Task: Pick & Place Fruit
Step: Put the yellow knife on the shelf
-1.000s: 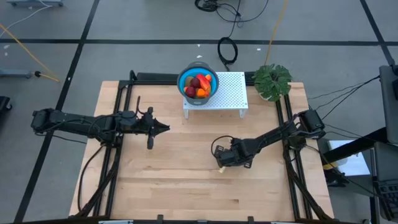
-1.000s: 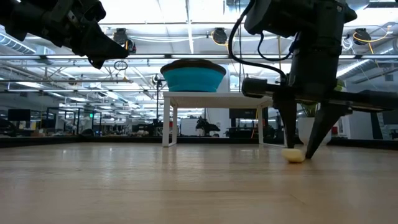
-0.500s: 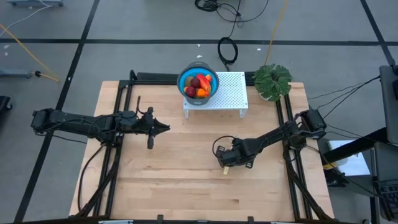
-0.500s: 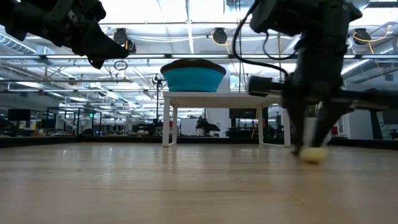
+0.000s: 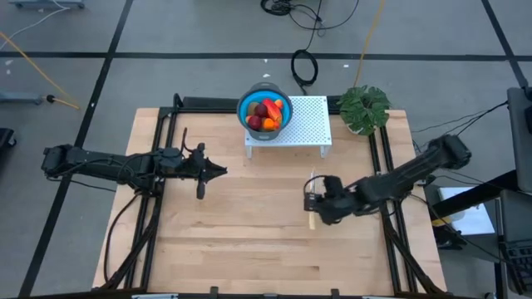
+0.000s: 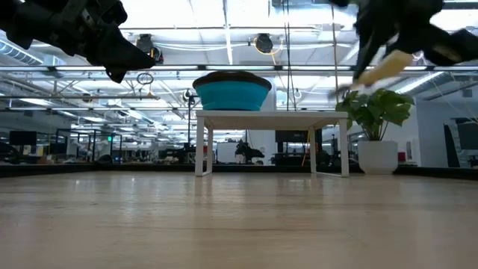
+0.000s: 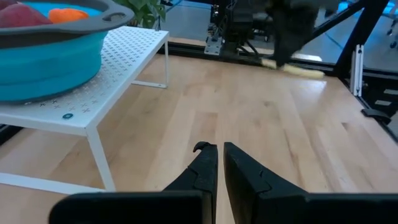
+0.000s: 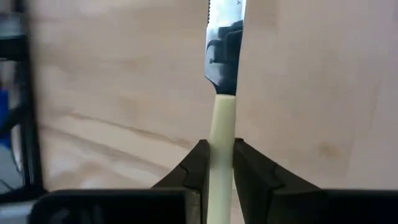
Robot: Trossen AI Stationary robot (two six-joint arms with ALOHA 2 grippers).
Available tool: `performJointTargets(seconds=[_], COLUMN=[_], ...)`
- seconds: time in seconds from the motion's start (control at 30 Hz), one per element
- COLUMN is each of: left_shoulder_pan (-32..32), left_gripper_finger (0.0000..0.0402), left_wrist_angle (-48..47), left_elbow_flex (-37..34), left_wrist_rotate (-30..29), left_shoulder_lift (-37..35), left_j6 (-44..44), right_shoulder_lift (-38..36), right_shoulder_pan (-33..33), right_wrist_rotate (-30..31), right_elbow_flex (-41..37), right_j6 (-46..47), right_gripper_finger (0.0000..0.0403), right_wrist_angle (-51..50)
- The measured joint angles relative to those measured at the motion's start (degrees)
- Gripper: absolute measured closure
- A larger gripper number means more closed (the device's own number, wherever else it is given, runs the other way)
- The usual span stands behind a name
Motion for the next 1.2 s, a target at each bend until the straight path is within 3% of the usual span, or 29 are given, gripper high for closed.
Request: performJointTargets(seconds=[0.13,0.27,0.43,0.83,1.2], left_shoulder_pan=[0.0,0.0,0.0,0.0,-0.07], left_gripper_finger=[0.0376,0.0376,0.0376,0.0376,0.0376], left_wrist_angle=[0.13,0.17,1.83,4.24,4.37], left_elbow_flex=[0.0,0.0,0.0,0.0,0.0], left_wrist_rotate=[0.05,0.07,0.06,0.05,0.05], left_shoulder_lift=[0.0,0.0,0.0,0.0,0.0], left_j6=[-1.63,-4.3,-6.98,-11.09,-10.84], right_shoulder_lift=[-6.54,-11.97,-16.97,-21.77,-22.18], right_shoulder_pan=[1.79,2.7,2.17,-7.95,-23.06], right_wrist_rotate=[10.41,19.63,24.44,24.0,13.58], right_elbow_flex=[-0.02,0.02,0.07,0.07,5.09], right_j6=[-10.87,-28.83,-51.38,-71.3,-78.32], right_gripper_finger=[0.0358,0.0358,0.0358,0.0358,0.0358], right_wrist_angle=[3.59,8.9,15.33,22.11,23.08])
